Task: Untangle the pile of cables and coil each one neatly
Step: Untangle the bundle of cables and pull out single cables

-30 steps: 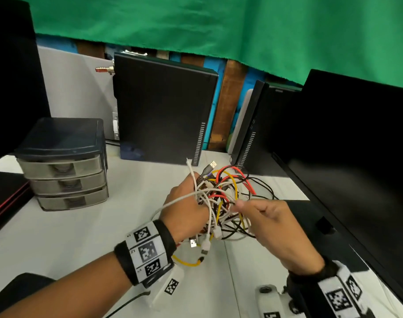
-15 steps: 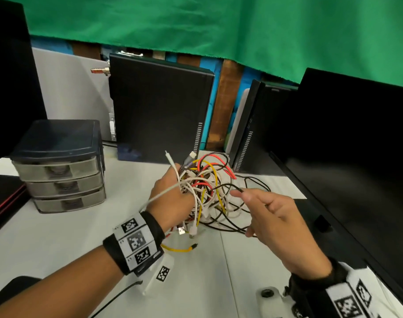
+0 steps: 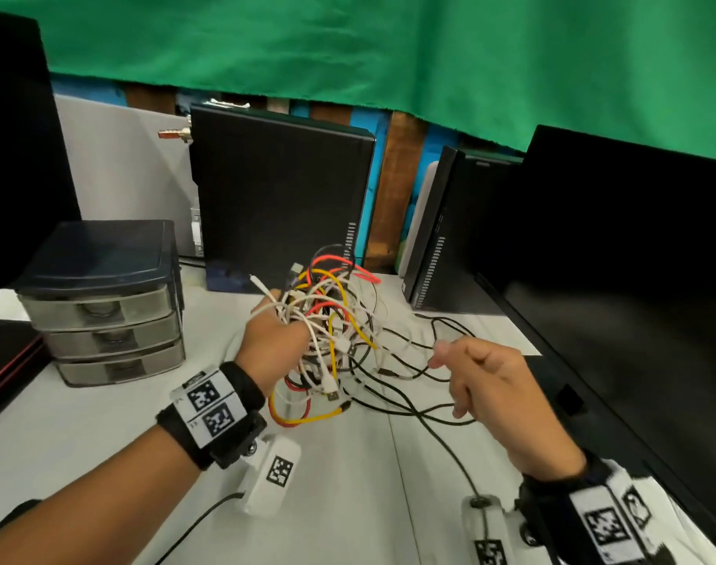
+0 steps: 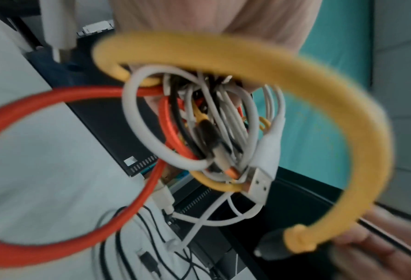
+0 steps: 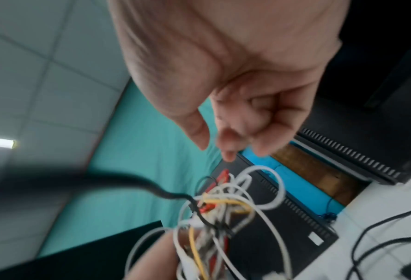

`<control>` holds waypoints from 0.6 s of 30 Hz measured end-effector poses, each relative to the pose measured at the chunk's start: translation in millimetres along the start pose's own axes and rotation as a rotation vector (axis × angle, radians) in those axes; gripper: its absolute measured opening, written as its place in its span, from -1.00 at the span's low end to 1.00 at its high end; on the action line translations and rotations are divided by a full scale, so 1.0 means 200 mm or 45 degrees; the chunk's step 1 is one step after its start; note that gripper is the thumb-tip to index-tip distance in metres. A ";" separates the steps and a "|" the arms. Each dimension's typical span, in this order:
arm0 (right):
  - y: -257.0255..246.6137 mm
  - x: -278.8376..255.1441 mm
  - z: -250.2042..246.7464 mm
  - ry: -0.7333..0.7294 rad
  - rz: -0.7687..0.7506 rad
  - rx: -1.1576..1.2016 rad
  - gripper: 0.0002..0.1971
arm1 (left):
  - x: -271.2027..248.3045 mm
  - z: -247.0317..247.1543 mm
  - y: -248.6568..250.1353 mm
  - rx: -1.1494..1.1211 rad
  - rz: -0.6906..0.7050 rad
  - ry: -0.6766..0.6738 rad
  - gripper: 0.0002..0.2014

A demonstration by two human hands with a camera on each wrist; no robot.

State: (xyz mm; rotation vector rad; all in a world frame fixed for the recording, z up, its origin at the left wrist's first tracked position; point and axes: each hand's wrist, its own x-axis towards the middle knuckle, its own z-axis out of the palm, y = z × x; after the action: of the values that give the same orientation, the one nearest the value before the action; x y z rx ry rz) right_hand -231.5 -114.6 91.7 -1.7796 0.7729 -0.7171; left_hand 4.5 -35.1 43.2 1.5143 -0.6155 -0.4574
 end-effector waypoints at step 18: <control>0.00 -0.08 0.20 -0.206 0.168 0.341 -0.79 | -0.14 0.09 0.07 -0.413 0.292 -0.020 -0.73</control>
State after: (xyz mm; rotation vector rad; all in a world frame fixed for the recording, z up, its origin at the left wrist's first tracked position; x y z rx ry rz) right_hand -210.3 -79.3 77.3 -1.5086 0.6462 -0.5533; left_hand -29.6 -31.7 53.0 1.1188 -0.6825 -0.3720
